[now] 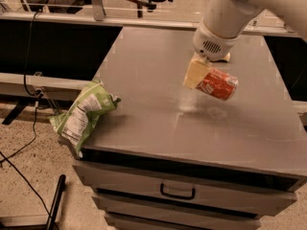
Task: Place coke can upright
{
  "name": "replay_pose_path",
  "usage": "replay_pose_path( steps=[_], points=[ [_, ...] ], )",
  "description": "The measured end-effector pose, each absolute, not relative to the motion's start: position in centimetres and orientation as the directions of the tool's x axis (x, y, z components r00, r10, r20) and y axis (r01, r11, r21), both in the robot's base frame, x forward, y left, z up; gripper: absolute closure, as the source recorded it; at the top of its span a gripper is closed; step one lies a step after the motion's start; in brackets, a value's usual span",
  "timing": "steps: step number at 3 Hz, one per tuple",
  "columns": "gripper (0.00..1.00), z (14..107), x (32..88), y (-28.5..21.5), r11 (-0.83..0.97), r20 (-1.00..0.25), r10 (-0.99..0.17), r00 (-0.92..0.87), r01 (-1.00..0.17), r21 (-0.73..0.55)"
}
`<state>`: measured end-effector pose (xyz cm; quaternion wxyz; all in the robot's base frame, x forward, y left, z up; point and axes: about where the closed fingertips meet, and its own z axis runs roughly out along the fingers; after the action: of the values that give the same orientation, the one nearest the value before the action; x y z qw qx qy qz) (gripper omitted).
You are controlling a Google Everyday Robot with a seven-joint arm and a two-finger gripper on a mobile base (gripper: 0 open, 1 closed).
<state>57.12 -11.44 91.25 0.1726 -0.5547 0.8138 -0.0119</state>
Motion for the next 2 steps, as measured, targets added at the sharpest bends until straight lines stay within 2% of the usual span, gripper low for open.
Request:
replay_pose_path(
  steps=[2],
  points=[
    [1.0, 94.4, 55.9, -15.1, 0.461, -0.557, -0.735, -0.386, -0.887, 0.007]
  ],
)
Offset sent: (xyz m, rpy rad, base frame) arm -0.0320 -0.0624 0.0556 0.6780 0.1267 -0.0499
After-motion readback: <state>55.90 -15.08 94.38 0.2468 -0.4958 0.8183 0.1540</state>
